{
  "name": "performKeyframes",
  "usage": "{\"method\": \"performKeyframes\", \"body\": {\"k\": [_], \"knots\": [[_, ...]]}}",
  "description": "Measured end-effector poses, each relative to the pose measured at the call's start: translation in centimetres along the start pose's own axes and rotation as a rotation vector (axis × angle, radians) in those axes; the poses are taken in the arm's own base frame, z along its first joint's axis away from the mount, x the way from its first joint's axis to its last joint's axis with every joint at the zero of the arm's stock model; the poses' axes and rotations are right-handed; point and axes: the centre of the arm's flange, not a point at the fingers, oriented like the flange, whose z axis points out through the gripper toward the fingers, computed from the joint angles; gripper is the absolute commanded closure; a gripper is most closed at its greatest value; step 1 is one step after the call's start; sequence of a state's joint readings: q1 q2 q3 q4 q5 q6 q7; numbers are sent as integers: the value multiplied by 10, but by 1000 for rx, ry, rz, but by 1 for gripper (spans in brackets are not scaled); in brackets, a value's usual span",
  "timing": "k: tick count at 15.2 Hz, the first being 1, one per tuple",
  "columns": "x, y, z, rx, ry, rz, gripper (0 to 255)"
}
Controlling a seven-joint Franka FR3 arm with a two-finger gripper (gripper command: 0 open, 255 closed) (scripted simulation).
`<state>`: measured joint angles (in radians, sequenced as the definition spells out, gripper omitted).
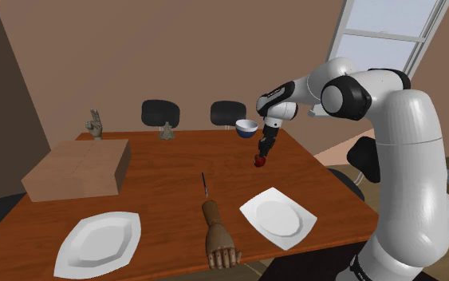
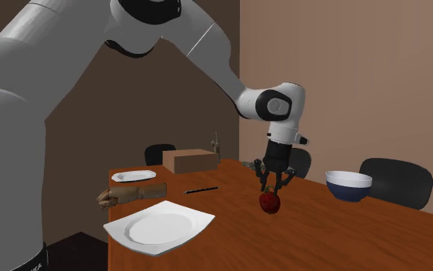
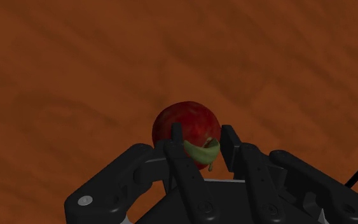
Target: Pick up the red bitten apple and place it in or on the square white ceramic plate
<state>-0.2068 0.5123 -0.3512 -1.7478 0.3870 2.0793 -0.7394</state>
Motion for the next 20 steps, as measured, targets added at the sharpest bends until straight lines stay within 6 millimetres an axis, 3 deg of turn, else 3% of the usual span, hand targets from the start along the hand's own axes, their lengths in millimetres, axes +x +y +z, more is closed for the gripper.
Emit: {"method": "performKeyframes", "body": {"k": [9, 20], "knots": [[0, -1, -3, 0, 0, 0, 255], [0, -11, -57, 0, 0, 0, 255]]}}
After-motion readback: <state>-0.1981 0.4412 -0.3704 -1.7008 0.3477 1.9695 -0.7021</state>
